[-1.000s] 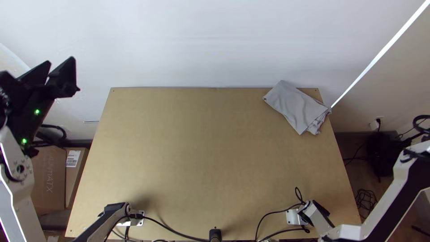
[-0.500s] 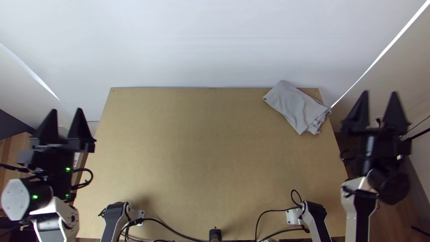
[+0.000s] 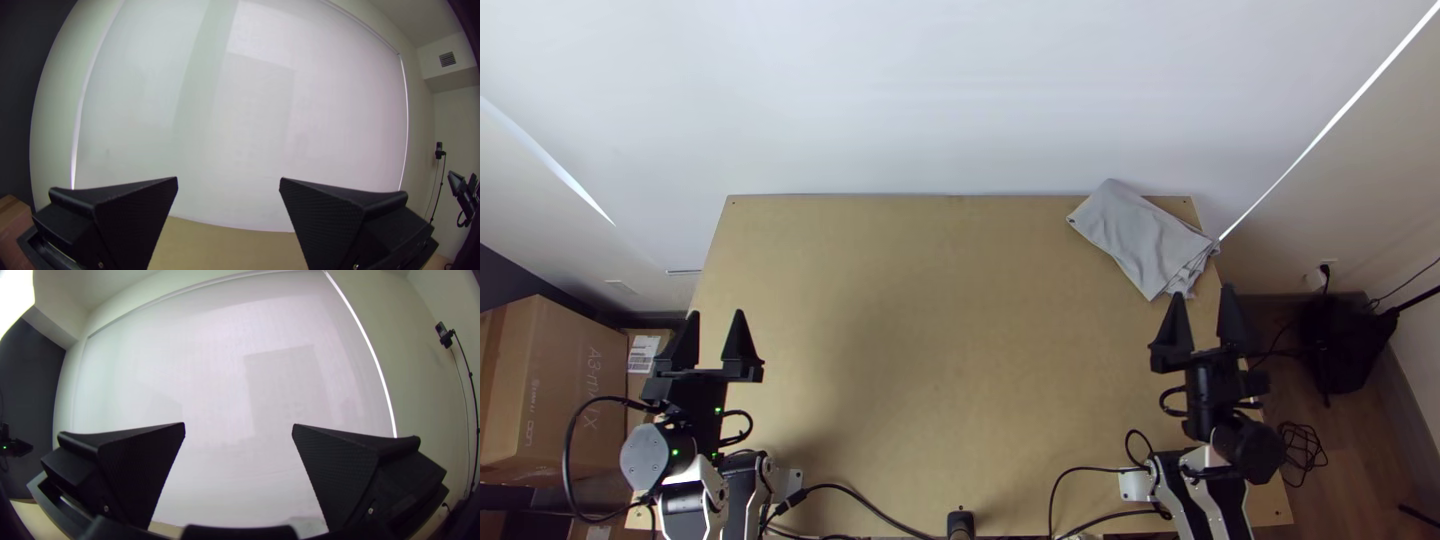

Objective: Fold the t-shirt

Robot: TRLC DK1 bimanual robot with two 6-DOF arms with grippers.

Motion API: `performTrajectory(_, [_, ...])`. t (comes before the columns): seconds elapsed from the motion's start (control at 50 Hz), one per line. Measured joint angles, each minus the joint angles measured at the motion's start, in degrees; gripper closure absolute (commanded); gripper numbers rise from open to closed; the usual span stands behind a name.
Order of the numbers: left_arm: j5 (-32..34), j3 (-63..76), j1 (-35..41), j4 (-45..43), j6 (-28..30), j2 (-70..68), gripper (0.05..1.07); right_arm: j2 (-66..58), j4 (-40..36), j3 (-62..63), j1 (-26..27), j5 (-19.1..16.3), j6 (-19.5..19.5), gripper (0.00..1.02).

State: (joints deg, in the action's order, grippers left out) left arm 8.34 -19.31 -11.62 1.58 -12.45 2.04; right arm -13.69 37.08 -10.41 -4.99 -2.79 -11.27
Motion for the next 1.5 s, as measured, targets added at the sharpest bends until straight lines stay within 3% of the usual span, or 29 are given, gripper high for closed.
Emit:
performTrajectory(0.08, [0.02, 2.23, 0.55, -0.11, -0.22, -1.31, 0.1, 6.32, -0.13, 5.14, -1.27, 0.26, 1.42, 0.04])
performTrajectory(0.2, [0.66, 5.51, 1.11, -0.68, -0.61, -1.68, 0.1, 12.83, -6.49, 9.64, -5.35, 1.22, 4.33, 0.04])
performTrajectory(0.44, [2.14, 14.08, 3.65, -1.99, -0.9, -1.7, 0.1, 13.66, -18.34, 9.64, -6.36, 3.26, 2.62, 0.04])
performTrajectory(0.66, [1.46, 16.63, 3.19, -3.52, -1.49, -1.73, 0.1, 13.7, -36.52, 9.64, 0.55, 3.63, -0.24, 0.04])
performTrajectory(0.84, [1.46, 16.68, 3.19, -3.69, -1.51, -1.73, 0.1, 13.66, -36.54, 9.64, 6.6, 3.65, 0.68, 0.04])
performTrajectory(1.5, [1.46, 16.7, 3.19, -3.69, -1.51, -1.73, 0.1, 13.66, -36.54, 9.62, 6.95, 3.63, 0.83, 0.04])
